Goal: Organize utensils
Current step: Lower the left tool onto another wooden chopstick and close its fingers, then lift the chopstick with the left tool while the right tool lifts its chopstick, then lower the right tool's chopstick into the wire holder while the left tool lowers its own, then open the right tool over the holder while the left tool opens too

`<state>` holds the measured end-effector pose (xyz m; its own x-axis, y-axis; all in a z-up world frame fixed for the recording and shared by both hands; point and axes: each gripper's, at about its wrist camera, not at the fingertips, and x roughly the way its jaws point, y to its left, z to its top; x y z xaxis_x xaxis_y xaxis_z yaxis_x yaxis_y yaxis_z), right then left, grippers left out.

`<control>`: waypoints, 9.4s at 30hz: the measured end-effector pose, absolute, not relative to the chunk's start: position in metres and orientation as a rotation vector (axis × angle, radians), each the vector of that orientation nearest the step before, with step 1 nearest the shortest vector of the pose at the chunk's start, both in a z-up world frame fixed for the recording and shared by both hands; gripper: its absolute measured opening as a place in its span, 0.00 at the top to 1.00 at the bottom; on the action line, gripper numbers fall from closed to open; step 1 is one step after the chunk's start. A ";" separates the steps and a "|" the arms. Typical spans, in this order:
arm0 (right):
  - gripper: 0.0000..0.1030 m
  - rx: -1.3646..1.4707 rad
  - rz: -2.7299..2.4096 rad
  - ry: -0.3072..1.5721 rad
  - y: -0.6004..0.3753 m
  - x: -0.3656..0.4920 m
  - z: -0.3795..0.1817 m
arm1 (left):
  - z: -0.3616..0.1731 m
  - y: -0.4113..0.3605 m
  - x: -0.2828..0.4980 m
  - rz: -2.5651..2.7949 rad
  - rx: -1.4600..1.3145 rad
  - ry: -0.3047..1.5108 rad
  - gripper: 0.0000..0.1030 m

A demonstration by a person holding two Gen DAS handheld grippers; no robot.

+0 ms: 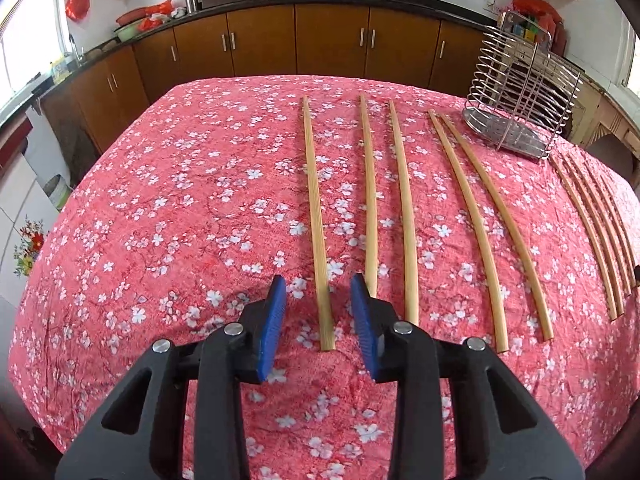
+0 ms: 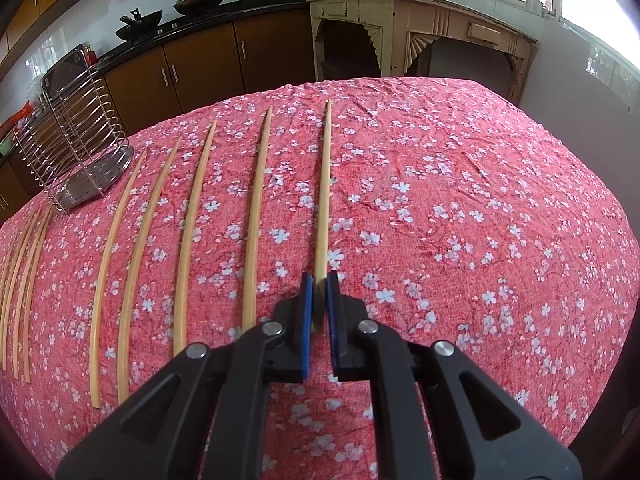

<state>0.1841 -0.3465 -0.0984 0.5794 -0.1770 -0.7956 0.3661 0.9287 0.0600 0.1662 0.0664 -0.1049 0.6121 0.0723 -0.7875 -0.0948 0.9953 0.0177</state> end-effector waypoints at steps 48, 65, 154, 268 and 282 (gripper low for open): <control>0.93 0.212 -0.297 0.536 -0.349 0.161 0.018 | 0.036 0.086 0.149 0.043 -0.092 0.352 0.93; 0.92 0.241 -0.324 0.765 -0.367 0.171 -0.065 | 0.042 0.079 0.149 0.039 -0.084 0.316 0.93; 0.93 0.222 -0.243 0.384 -0.356 0.165 0.057 | 0.048 0.094 0.137 0.043 -0.086 0.286 0.93; 0.54 0.182 -0.011 0.388 -0.292 0.238 0.140 | 0.116 0.049 0.224 -0.022 -0.125 0.334 0.63; 0.79 0.224 -0.088 0.757 -0.312 0.188 -0.040 | 0.007 0.085 0.153 0.076 -0.081 0.454 0.56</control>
